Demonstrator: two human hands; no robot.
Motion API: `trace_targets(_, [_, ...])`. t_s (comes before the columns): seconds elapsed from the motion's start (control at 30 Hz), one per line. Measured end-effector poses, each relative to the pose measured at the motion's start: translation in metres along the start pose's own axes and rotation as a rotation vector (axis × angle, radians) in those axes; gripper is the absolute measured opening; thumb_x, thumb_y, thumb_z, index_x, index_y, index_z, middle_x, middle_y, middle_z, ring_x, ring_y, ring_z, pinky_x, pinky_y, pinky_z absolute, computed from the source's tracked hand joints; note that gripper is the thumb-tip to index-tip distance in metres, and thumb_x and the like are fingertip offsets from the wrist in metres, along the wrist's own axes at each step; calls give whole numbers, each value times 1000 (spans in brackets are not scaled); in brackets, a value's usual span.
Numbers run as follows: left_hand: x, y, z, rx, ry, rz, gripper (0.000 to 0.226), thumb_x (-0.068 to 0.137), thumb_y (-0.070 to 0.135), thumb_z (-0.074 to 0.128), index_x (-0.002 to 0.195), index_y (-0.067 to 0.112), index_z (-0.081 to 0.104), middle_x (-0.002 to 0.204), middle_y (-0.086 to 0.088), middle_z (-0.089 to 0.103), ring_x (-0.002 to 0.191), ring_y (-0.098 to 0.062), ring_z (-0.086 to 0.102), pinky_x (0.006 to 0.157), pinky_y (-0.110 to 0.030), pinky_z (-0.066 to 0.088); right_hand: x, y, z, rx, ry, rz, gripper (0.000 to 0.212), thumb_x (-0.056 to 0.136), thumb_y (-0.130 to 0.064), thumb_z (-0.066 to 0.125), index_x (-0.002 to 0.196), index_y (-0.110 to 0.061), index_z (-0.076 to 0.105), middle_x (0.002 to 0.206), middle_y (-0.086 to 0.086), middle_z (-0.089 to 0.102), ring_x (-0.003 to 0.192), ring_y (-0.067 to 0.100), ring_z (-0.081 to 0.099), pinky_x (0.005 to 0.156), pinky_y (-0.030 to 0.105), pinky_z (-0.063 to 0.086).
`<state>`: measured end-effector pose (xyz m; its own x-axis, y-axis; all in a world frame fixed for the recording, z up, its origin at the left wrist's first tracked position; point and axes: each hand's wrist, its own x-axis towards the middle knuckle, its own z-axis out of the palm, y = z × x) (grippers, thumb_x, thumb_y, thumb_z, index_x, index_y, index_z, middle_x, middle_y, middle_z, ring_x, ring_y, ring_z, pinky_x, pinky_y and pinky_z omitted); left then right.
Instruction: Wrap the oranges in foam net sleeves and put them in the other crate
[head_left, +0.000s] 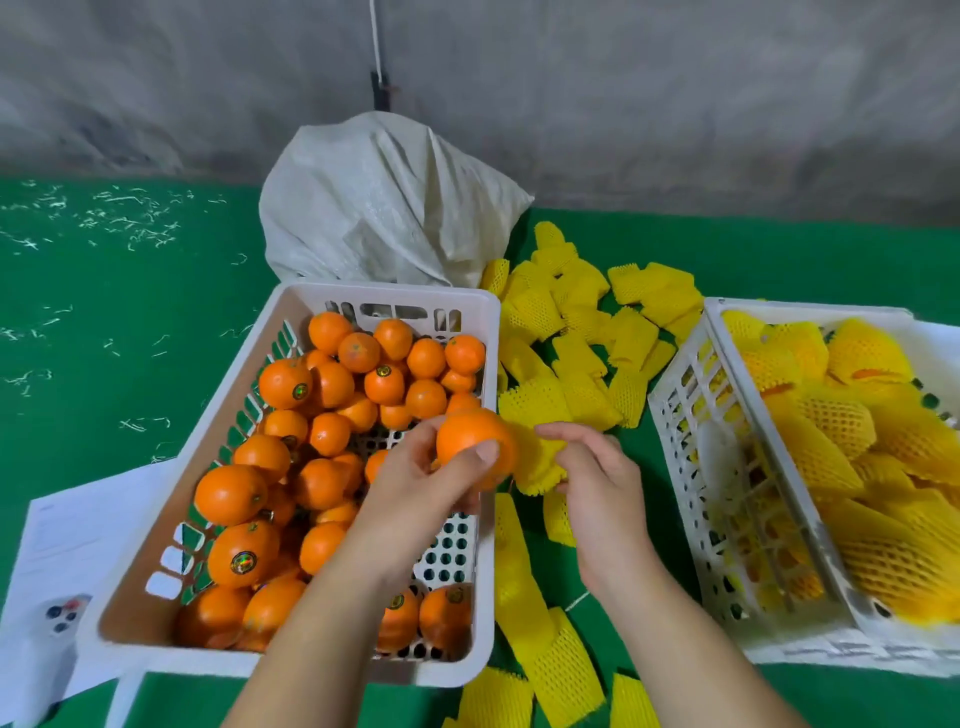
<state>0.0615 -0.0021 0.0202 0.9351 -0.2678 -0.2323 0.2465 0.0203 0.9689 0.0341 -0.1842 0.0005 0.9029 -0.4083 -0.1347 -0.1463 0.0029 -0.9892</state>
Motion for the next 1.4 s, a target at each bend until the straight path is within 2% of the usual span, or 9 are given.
trace_targets(0.13, [-32, -22, 19, -159, -155, -28, 90, 64, 71, 89, 143, 36, 64, 126, -6, 72, 90, -24, 72, 73, -31, 56, -22, -1, -2, 72, -32, -17, 64, 95, -10, 72, 138, -49, 44, 106, -9, 67, 99, 2, 69, 79, 22, 55])
trace_targets(0.33, [-56, -39, 42, -214, -228, 0, 98, 65, 66, 93, 140, 11, 64, 135, -4, 70, 90, -19, 71, 66, -28, 55, -52, 1, -25, -113, 2, -94, 19, 102, -23, 63, 104, -37, 75, 104, -12, 72, 100, 9, 68, 88, 37, 56])
trace_targets(0.47, [-63, -45, 53, -121, -180, 58, 85, 66, 73, 87, 136, 27, 72, 124, -5, 74, 92, -19, 69, 66, -27, 53, -56, 5, -40, -322, 87, -224, 5, 99, -26, 65, 102, -28, 68, 103, -12, 62, 96, 2, 61, 83, 33, 52])
trace_targets(0.6, [-64, -42, 55, -221, -110, 40, 83, 51, 77, 91, 121, 33, 78, 108, -2, 76, 83, -14, 68, 61, -26, 51, -61, 5, -47, -319, 25, -227, 21, 97, -22, 67, 111, -35, 58, 96, -9, 66, 84, 6, 65, 73, 30, 56])
trace_targets(0.8, [-68, -43, 44, -149, -376, 27, 88, 64, 69, 90, 130, 13, 74, 140, -6, 66, 79, -19, 70, 55, -24, 47, -62, 2, -48, -387, 115, -289, 13, 95, -41, 69, 88, -30, 66, 79, -9, 69, 74, 6, 65, 66, 37, 55])
trace_targets(0.97, [-63, -45, 45, -219, -374, 25, 82, 69, 67, 88, 126, 11, 75, 85, -7, 68, 61, -14, 54, 56, -24, 46, -61, -2, -48, -377, 44, -256, 7, 94, -28, 74, 96, -30, 67, 92, -10, 69, 86, 8, 66, 74, 33, 55])
trace_targets(1.17, [-63, -52, 56, -162, -71, 152, 68, 63, 76, 88, 120, 43, 74, 114, -3, 74, 92, -20, 73, 70, -30, 59, -72, -3, -49, -294, -4, -280, 6, 96, -28, 70, 98, -32, 65, 84, -8, 69, 76, 7, 65, 64, 23, 48])
trace_targets(1.27, [-62, -56, 54, -183, -37, 168, 80, 67, 66, 92, 135, 52, 52, 131, 1, 61, 110, -29, 72, 79, -42, 63, -80, -4, -50, -332, -8, -328, 10, 98, -26, 69, 102, -34, 66, 86, -13, 69, 81, 4, 67, 67, 23, 54])
trace_targets(1.4, [-66, -55, 53, -37, -82, 232, 78, 85, 66, 79, 150, 61, 36, 147, 10, 48, 122, -15, 66, 96, -42, 61, -89, -7, -49, -500, 1, -529, 13, 98, -22, 68, 111, -25, 70, 100, -16, 64, 87, 4, 64, 73, 27, 56])
